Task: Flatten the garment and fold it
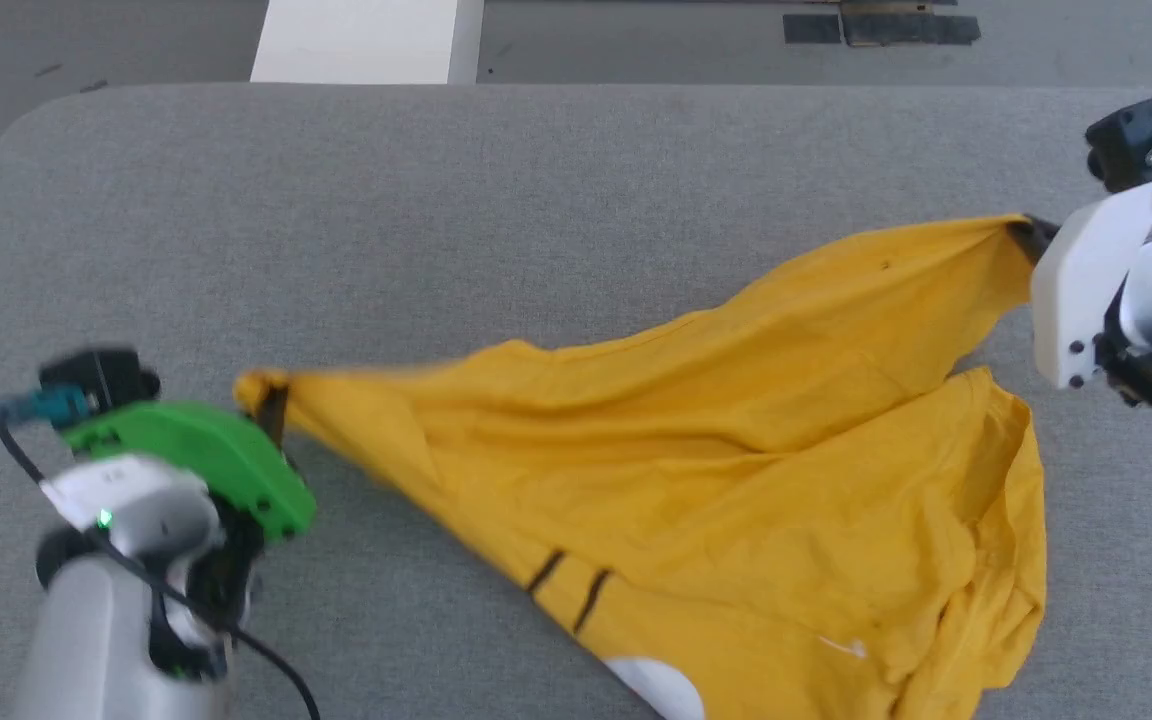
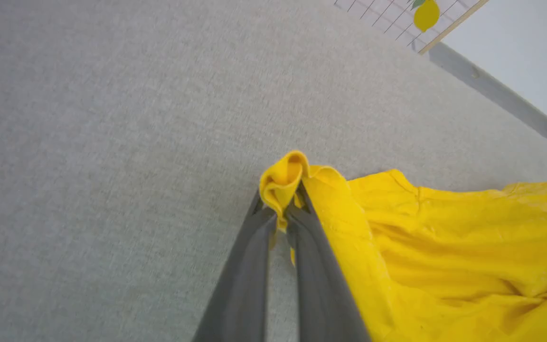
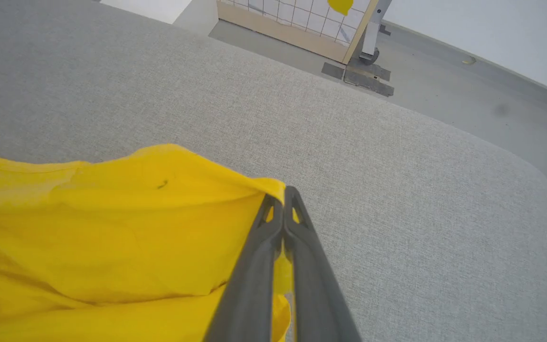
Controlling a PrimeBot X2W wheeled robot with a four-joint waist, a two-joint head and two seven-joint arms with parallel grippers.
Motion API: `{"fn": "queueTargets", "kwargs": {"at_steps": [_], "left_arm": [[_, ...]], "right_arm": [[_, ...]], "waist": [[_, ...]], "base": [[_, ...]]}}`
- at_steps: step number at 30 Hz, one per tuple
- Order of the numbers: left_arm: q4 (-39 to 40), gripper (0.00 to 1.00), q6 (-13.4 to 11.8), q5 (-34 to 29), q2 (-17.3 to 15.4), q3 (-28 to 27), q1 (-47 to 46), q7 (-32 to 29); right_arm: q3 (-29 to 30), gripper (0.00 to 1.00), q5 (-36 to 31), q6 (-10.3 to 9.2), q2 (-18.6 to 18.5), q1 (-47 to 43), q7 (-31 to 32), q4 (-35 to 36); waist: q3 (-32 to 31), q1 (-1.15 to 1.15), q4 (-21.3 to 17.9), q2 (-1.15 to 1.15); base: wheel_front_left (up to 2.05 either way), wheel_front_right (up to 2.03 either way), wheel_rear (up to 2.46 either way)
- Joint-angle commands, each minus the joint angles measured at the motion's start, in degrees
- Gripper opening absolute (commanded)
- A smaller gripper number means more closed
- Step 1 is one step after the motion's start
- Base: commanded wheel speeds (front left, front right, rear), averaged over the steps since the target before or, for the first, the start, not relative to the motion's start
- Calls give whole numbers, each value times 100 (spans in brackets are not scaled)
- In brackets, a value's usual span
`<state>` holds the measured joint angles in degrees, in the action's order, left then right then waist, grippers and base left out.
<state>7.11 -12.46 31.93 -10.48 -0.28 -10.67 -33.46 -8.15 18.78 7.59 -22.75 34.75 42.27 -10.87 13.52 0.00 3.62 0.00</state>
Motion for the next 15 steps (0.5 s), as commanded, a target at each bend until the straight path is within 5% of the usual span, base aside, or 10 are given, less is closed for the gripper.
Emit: {"fn": "queueTargets", "kwargs": {"at_steps": [1, 9, 15], "left_arm": [[37, 0, 90, 44, -74, -9, -324, 62], [-709, 0, 383, -380, -521, 258, -2724, 88], [-1563, 0, 506, -821, -751, 461, -4778, 314]], "right_arm": [[38, 0, 55, -10, -60, 157, -3, -5], [-15, 0, -97, -10, -367, 1590, 300, -125], [307, 0, -489, -10, -89, 3283, 17, -768]], "waist": [[-50, 0, 8, 0], [146, 0, -177, 0], [421, 0, -494, 0]], "base": [[0, 0, 0], [0, 0, 0], [0, 0, 0]]}}
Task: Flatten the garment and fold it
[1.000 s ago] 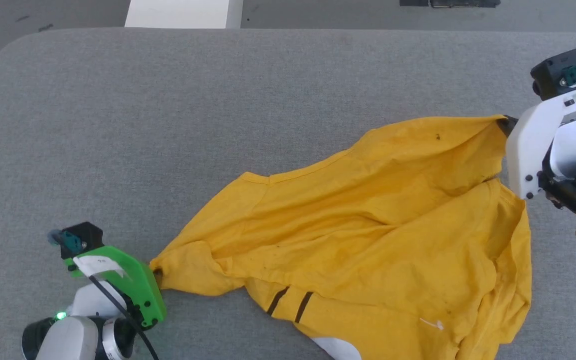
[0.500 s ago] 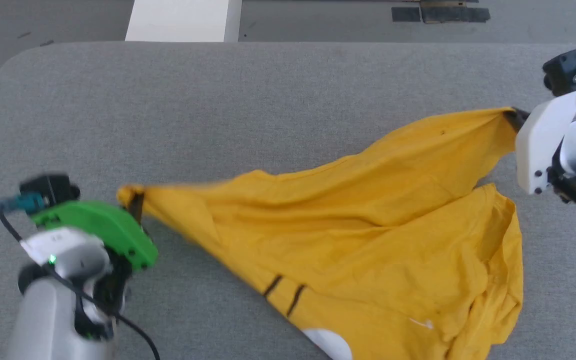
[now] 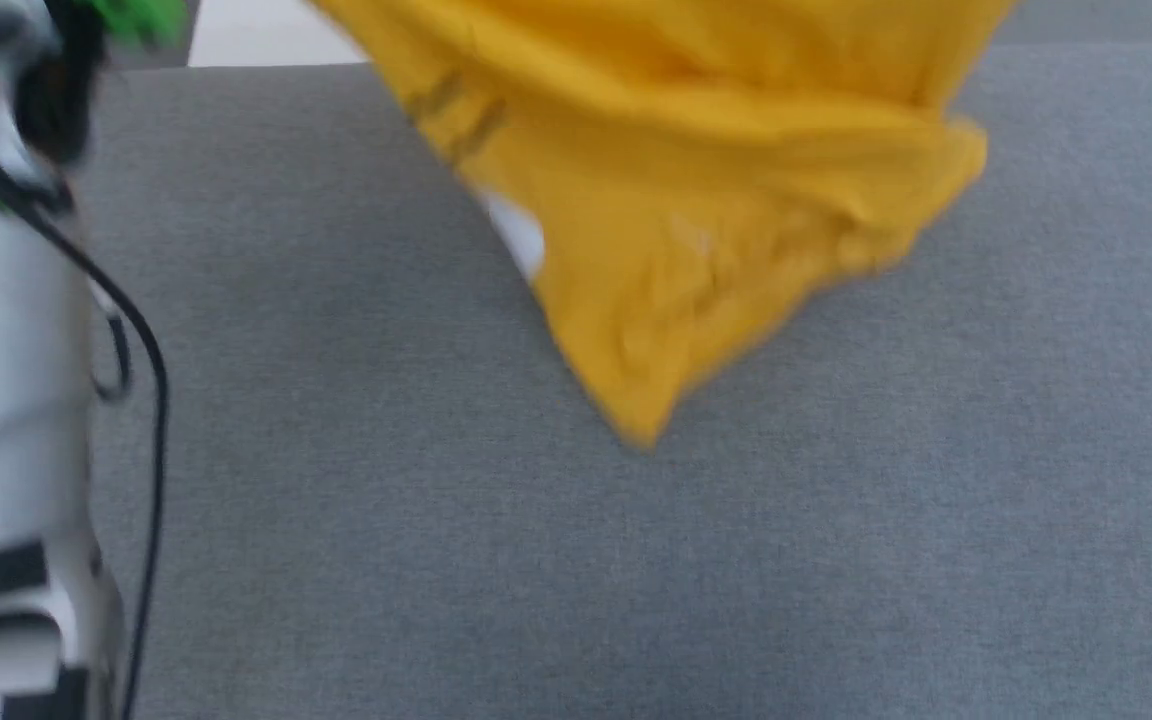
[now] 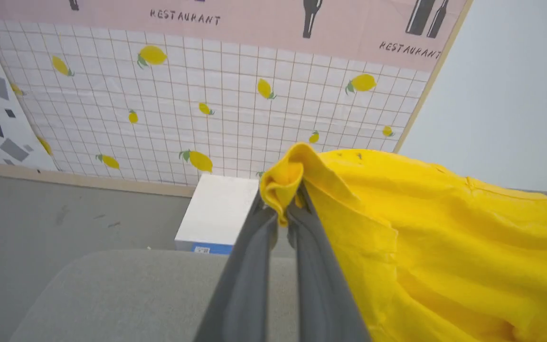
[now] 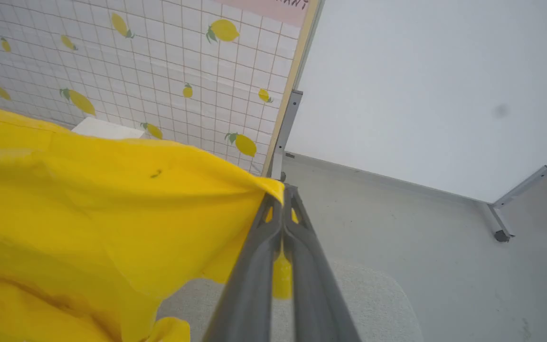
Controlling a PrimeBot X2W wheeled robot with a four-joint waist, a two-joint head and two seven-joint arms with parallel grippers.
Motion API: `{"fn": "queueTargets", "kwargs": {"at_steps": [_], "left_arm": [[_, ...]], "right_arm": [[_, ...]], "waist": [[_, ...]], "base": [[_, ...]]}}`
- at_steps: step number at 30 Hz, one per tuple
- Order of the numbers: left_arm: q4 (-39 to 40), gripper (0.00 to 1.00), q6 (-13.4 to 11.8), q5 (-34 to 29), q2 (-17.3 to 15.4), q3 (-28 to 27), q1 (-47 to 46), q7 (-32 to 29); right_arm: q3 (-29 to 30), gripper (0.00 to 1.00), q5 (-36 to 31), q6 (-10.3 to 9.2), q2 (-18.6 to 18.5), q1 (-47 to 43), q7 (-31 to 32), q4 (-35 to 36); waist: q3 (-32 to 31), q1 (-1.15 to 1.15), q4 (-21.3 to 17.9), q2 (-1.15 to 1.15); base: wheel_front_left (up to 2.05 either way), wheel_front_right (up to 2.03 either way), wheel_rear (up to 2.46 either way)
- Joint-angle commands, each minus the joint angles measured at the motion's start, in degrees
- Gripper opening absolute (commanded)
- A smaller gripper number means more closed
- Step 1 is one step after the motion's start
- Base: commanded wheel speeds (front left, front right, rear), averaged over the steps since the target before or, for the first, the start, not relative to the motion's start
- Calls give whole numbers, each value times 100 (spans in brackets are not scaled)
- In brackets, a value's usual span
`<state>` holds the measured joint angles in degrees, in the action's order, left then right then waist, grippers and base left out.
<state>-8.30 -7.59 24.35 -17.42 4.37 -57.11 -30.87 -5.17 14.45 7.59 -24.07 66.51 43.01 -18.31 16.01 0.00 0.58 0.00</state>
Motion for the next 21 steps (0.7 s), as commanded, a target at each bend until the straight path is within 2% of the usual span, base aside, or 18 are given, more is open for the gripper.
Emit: {"fn": "queueTargets", "kwargs": {"at_steps": [1, 8, 12, 17, 21], "left_arm": [[-125, 0, 43, -179, -102, 47, -416, 165], [-1056, 0, 234, -825, -229, 399, -2181, 1141], [-1440, 0, 203, -930, -203, 379, -2744, 1735], [-1870, 0, 273, -793, -186, 293, -2869, 2029], [-2199, 0, 440, -516, -104, 212, -2426, 2185]], "right_arm": [[31, 0, -167, -10, 90, 340, -150, -125], [491, 0, -886, -10, 468, 1864, -982, -969], [660, 0, -1290, -10, 553, 2346, -1493, -1296], [593, 0, -1328, -10, 611, 2506, -1787, -1748], [207, 0, -962, -10, 505, 2225, -2047, -1949]], "waist": [[201, 0, -237, 0], [366, 0, -513, 0], [469, 0, -601, 0], [591, 0, -657, 0], [622, 0, -587, 0]], "base": [[0, 0, 0], [0, 0, 0], [0, 0, 0], [0, 0, 0], [0, 0, 0]]}}
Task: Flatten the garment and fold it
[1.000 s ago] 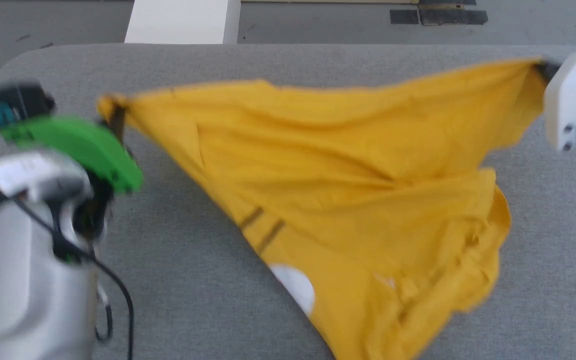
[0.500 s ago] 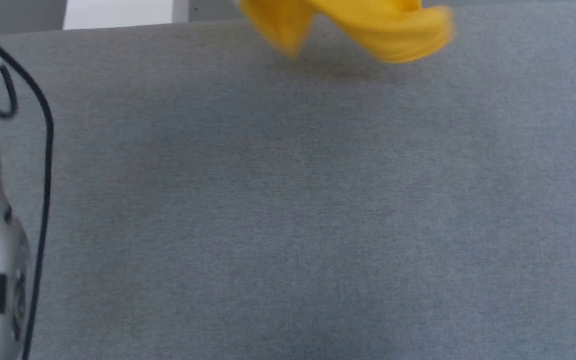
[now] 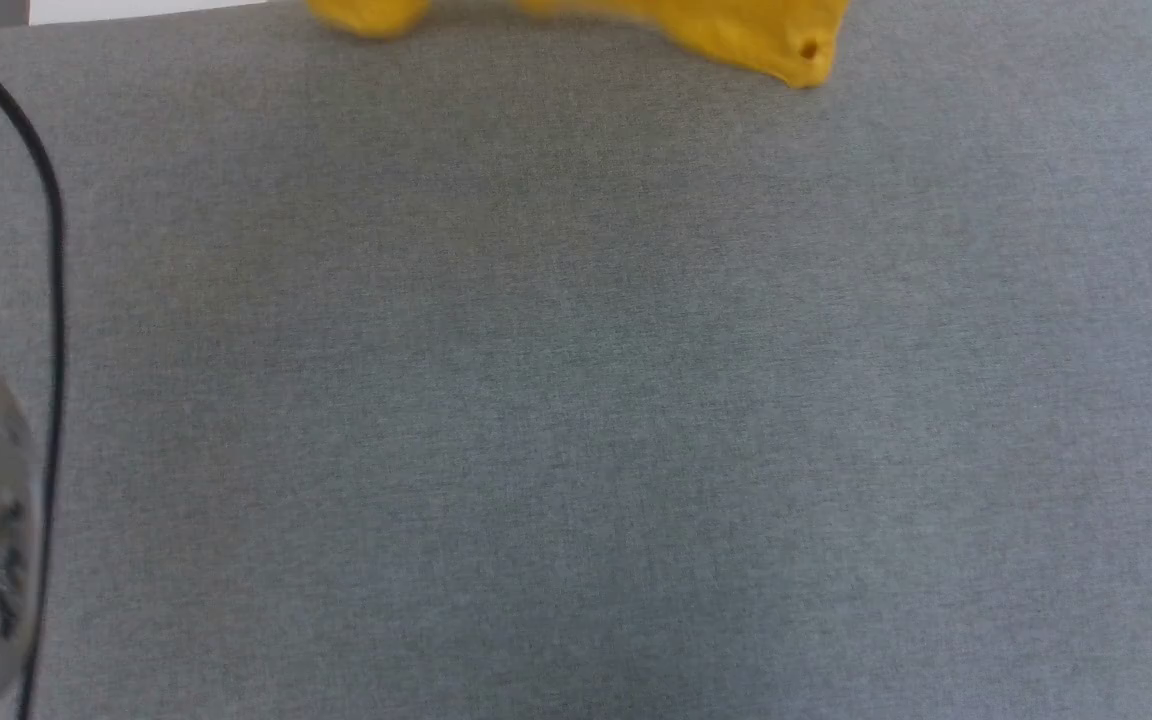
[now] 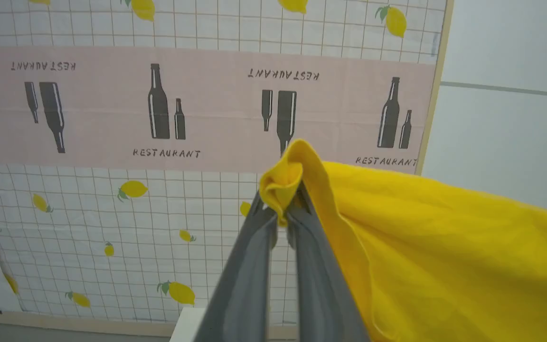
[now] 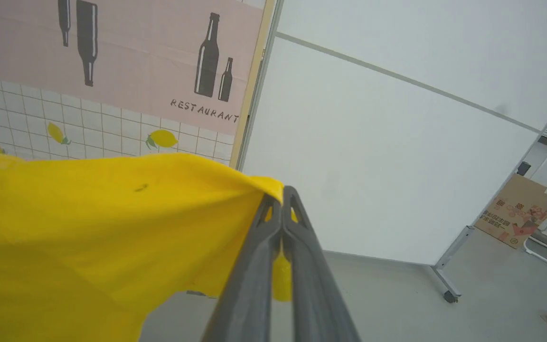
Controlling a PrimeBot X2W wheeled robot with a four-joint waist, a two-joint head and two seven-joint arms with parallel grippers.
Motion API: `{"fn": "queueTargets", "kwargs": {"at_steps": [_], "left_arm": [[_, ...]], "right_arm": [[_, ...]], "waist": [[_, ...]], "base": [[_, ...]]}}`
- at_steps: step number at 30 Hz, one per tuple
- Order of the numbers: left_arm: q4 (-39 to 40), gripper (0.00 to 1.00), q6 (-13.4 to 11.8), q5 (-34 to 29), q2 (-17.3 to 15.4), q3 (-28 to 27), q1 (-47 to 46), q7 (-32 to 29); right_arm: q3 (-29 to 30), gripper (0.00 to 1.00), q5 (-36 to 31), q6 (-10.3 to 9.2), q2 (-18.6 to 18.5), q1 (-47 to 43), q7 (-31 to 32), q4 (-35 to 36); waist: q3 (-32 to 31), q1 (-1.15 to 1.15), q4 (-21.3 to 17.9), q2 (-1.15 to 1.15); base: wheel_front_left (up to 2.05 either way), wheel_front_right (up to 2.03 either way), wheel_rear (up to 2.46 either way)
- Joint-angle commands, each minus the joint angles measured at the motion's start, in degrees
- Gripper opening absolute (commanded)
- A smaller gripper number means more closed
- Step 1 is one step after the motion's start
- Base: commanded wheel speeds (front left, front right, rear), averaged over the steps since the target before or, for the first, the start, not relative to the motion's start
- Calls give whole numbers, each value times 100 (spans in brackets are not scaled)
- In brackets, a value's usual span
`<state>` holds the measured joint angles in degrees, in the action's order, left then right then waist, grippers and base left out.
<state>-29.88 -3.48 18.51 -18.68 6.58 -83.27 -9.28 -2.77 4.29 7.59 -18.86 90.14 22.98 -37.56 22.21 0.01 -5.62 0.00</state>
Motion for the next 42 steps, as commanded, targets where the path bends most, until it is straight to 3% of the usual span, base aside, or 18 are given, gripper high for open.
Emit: {"fn": "queueTargets", "kwargs": {"at_steps": [1, 5, 11, 18, 20, 27, 32, 39, 42], "left_arm": [[-93, 0, 60, 150, 58, -42, 337, 75], [-193, 0, 200, 530, 193, -216, 1231, 242], [277, 0, 369, 1090, 424, -489, 3037, 444], [1298, 0, 290, 1633, 888, -676, 5503, 424], [1535, 0, 269, 1751, 984, -704, 6184, 387], [1892, 0, 17, 1951, 1151, -723, 8014, 63], [1934, 0, -341, 1937, 1144, -735, 8812, -266], [1759, 0, -624, 1268, 812, -403, 8850, -345], [1621, 0, -649, 1166, 834, -351, 8721, -176]], "right_arm": [[-111, 0, 215, -10, -30, -249, -96, -27], [-473, 0, 874, -10, -147, -974, -340, 223], [-668, 0, 2053, -10, -322, -2611, -348, 812], [-460, 0, 2629, -10, -521, -5013, -66, 1720], [-216, 0, 2745, -10, -428, -5711, 126, 1872], [538, 0, 2398, -10, -256, -7781, 816, 2344], [720, 0, 1892, -10, -122, -8757, 1426, 2655], [251, 0, 1268, -10, 28, -8901, 2011, 2842], [-122, 0, 1073, -10, 52, -8780, 2245, 2626]], "waist": [[-1, -1, 63, 0], [-169, -1, 151, 0], [-749, -1, 279, 0], [-1538, -1, 421, 0], [-1720, -1, 450, 0], [-2069, -1, 475, 0], [-2109, -1, 429, 0], [-2008, -1, 368, 0], [-1964, -1, 348, 0]], "base": [[0, 0, 0], [0, 0, 0], [0, 0, 0], [0, 0, 0], [0, 0, 0], [0, 0, 0], [0, 0, 0], [0, 0, 0], [0, 0, 0]]}}
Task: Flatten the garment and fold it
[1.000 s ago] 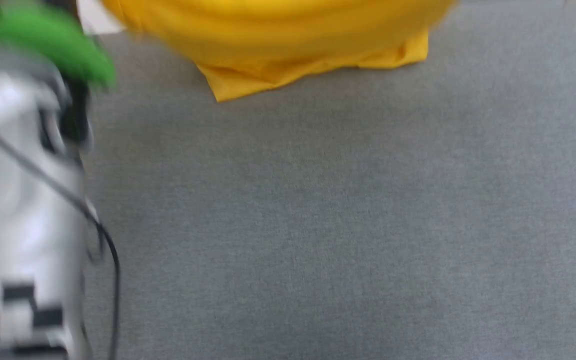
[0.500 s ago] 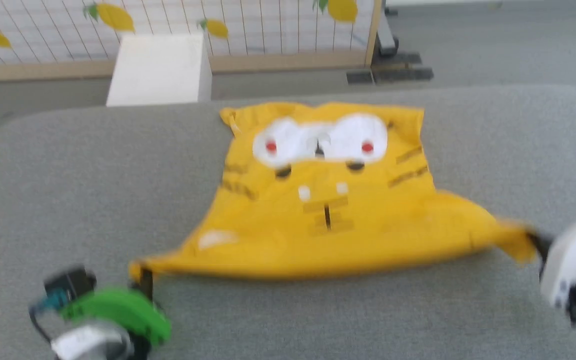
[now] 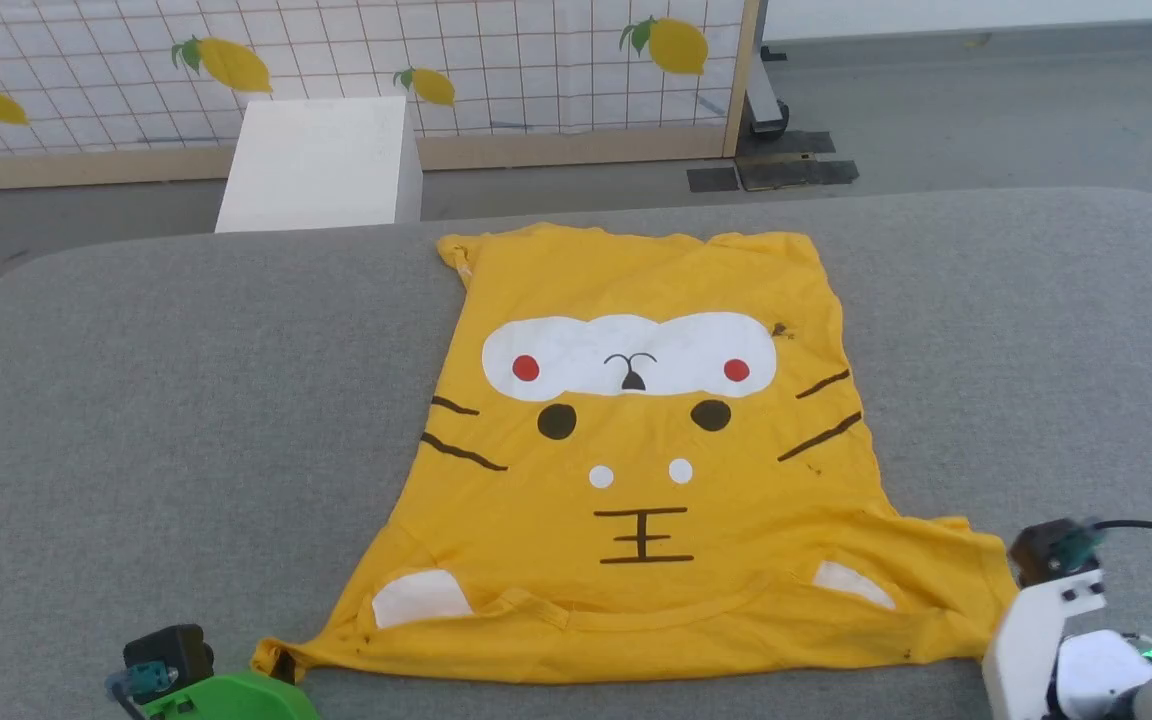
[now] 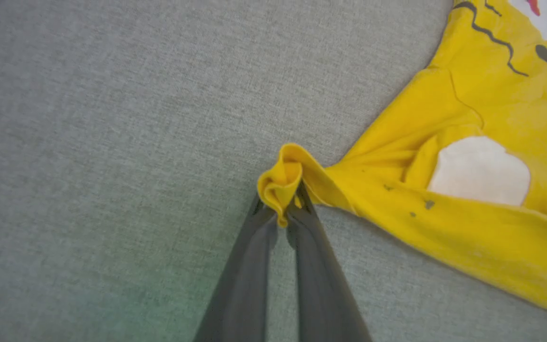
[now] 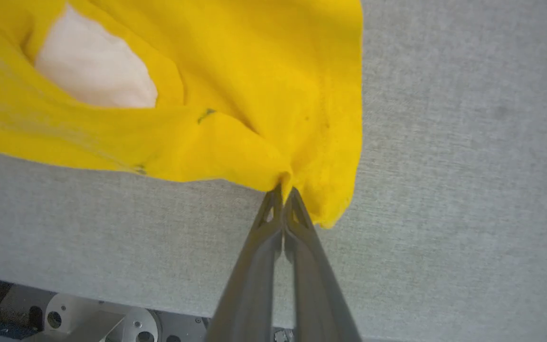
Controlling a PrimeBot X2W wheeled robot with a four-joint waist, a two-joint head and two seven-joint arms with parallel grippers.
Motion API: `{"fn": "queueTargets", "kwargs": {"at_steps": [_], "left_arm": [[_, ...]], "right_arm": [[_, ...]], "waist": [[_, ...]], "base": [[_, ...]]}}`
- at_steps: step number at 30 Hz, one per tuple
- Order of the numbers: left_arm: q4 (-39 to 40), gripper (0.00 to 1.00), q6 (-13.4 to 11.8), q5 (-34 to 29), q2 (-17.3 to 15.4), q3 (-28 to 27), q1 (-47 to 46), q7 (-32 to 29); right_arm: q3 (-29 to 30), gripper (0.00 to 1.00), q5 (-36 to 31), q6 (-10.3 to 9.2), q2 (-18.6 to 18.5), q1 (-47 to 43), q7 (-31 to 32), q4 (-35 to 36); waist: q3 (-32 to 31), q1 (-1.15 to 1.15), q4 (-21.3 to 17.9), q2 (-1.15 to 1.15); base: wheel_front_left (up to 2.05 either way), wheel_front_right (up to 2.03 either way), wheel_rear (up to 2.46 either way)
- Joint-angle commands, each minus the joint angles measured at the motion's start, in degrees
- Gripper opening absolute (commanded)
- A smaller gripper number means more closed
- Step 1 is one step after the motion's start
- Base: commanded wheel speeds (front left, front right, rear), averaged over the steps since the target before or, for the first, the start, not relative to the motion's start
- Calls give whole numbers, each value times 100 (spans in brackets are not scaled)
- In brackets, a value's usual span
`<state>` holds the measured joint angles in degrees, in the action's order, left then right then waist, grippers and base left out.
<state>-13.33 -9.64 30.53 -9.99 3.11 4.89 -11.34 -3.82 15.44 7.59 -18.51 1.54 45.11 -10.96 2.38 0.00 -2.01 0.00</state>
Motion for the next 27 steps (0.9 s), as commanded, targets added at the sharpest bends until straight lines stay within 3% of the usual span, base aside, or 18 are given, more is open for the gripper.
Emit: {"fn": "queueTargets", "kwargs": {"at_steps": [1, 2, 3, 4, 5, 10, 15, 19, 23, 27], "left_arm": [[-82, 0, -26, -73, -33, 28, -132, 80], [-80, 0, -22, -74, -17, 35, -156, 116], [-69, 0, -18, -76, 3, 38, -177, 179], [-80, 0, 4, -73, 24, 48, -189, 240], [-84, 0, 32, -53, 53, 46, -203, 319], [69, 0, 109, 144, 171, -69, -210, 546], [238, 0, 132, 163, 213, -59, -170, 692], [406, 0, 184, 204, 257, -44, -174, 810], [579, 0, 219, 247, 275, -59, -251, 906], [886, 0, 246, 245, 283, -21, -391, 947]], "right_arm": [[-100, 0, -123, -10, 21, 127, 124, -154], [-126, 0, -151, -10, 50, 163, 174, -242], [-146, 24, -164, -10, 93, 209, 198, -316], [-161, 94, -157, -10, 121, 240, 207, -349], [-134, 100, -114, -10, 157, 275, 224, -361], [133, 100, 338, -10, 159, 271, 459, 79], [1081, 100, 1112, -10, 426, 179, 779, 1098], [1926, 100, 1215, -10, 733, 466, 658, 1751], [2376, 100, 872, -10, 936, 1242, 103, 1741], [2242, 100, 512, -10, 859, 2173, -528, 1183]], "waist": [[26, 0, -17, 0], [33, 0, -19, 0], [36, 0, -19, 0], [37, 0, -17, 0], [45, 0, -16, 0], [50, 0, 20, 0], [79, 0, 90, 0], [221, 0, 160, 0], [566, 0, 197, 0], [1061, 0, 287, 0]], "base": [[0, 0, 0], [0, 0, 0], [0, 0, 0], [0, 0, 0], [0, 0, 0], [0, 0, 0], [0, 0, 0], [0, 0, 0], [0, 0, 0], [0, 0, 0]]}}
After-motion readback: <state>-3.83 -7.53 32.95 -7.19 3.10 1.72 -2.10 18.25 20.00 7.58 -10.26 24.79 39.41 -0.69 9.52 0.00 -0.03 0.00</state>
